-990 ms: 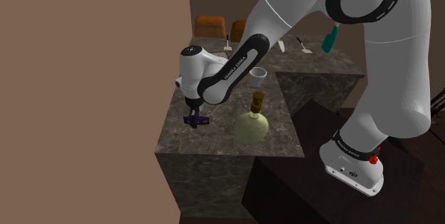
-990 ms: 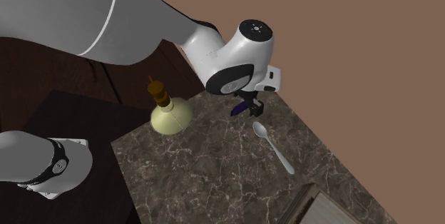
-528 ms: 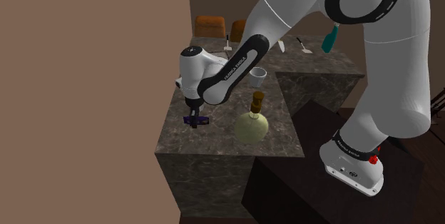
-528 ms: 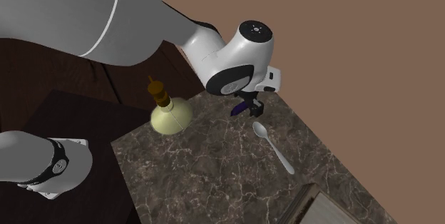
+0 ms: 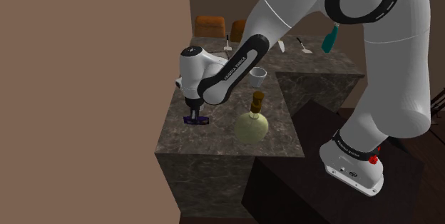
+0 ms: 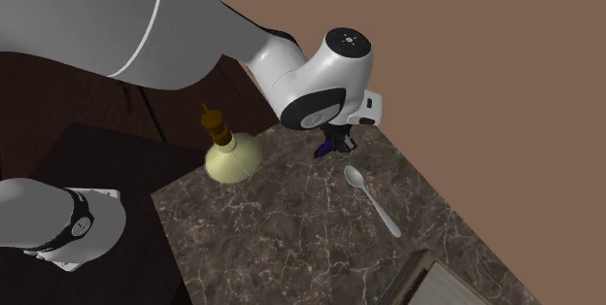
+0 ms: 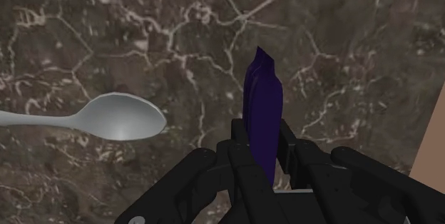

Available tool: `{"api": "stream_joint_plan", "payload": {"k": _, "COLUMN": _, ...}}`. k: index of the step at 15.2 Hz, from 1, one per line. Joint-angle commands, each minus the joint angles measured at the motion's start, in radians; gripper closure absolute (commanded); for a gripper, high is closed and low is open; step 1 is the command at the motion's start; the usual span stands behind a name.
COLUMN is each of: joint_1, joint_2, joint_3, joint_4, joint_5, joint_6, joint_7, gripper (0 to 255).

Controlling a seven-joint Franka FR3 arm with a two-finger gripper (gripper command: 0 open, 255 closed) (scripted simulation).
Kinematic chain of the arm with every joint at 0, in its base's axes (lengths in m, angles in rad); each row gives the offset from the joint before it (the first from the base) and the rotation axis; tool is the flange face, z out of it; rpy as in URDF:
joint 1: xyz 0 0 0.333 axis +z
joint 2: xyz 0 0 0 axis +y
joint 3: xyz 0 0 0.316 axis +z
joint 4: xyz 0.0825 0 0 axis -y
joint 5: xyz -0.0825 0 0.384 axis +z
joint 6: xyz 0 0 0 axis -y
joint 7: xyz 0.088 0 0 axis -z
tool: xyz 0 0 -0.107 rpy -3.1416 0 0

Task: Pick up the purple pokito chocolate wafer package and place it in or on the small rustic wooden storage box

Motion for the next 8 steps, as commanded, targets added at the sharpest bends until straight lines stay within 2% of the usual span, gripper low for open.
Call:
{"api": "stream_joint_plan", "payload": {"k": 1, "joint_1": 0.000, "joint_2": 0.000, "joint_3": 0.000, "joint_4": 0.000, "joint_5": 0.000, "joint_6": 0.000, "joint_7": 0.000, "gripper": 255}}
{"api": "stream_joint_plan", "payload": {"k": 8, "joint_1": -0.014, "joint_2": -0.063, "joint_3": 0.019, "joint_4": -0.004, "joint_5": 0.025, "joint_6": -0.057, "joint_7": -0.017, "gripper": 255}}
